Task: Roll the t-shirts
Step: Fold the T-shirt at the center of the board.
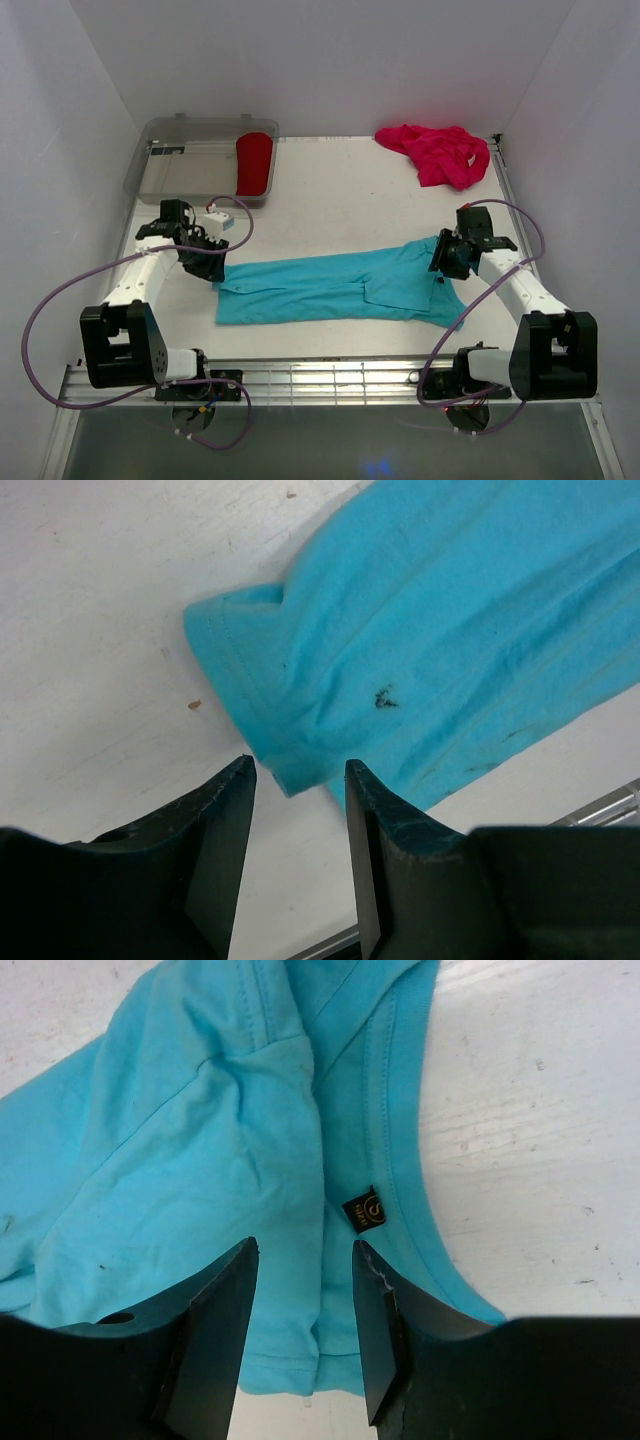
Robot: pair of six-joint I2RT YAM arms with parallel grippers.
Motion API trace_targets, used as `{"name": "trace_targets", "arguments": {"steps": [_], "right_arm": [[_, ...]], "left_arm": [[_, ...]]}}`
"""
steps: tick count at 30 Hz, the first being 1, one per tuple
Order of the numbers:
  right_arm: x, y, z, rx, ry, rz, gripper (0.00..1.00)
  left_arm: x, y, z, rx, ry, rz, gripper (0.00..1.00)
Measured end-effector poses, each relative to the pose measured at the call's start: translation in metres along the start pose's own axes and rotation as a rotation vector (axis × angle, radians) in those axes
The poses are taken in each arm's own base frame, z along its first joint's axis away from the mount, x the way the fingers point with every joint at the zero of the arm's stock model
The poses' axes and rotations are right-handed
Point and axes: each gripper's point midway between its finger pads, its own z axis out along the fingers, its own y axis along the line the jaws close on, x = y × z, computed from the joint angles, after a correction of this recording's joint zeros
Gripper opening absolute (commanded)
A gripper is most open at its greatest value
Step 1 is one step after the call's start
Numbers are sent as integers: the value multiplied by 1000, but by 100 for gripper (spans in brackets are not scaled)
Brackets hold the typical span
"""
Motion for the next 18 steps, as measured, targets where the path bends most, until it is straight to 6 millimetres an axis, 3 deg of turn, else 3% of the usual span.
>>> {"name": "trace_targets", "arguments": {"steps": [4, 10, 13, 18], "right_arm": [[-8, -9, 3, -5, -13, 21, 49], [-7, -4, 13, -59, -17, 20, 47], [-4, 4, 19, -113, 3, 9, 39], [-2, 8, 31, -140, 28, 8, 40]], "left_arm": [[6, 0, 10, -3, -1, -36, 44], [44, -10, 29, 32, 99, -81, 44], [46, -11, 30, 32, 99, -81, 44], [43, -10, 28, 23, 84, -74, 44]]}}
